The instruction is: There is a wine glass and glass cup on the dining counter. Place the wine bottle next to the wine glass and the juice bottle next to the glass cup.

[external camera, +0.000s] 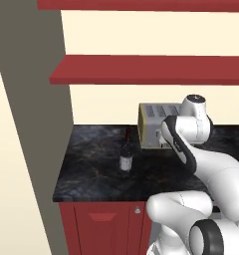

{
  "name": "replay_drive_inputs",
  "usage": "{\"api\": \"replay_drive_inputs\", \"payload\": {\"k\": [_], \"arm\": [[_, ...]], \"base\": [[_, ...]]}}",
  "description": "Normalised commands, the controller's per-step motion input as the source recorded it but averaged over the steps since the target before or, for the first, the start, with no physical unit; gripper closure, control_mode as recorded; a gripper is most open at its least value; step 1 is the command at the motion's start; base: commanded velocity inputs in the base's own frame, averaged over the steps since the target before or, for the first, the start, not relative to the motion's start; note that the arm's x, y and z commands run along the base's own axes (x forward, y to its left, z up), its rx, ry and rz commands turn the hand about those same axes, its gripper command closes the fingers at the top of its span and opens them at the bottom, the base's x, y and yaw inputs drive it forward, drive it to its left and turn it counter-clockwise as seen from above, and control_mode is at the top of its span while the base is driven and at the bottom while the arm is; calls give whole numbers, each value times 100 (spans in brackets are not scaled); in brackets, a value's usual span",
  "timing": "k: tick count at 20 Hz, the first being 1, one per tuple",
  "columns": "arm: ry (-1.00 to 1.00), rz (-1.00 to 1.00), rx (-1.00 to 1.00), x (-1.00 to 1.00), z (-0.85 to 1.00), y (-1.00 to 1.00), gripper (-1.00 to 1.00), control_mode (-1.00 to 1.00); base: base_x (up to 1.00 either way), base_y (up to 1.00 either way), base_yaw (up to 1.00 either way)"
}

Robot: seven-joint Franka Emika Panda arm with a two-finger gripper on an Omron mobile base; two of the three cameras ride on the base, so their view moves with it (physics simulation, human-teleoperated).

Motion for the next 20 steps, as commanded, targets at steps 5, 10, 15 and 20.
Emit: {"api": "replay_drive_inputs", "payload": {"k": [5, 10, 15, 20], "arm": [[0, 0, 0, 0, 0, 0, -100, 100], [0, 0, 0, 0, 0, 0, -100, 100], [0, 0, 0, 0, 0, 0, -100, 100], [0, 0, 0, 0, 0, 0, -100, 100]], "base": [[29, -6, -4], [0, 0, 0], [0, 0, 0], [0, 0, 0]]}}
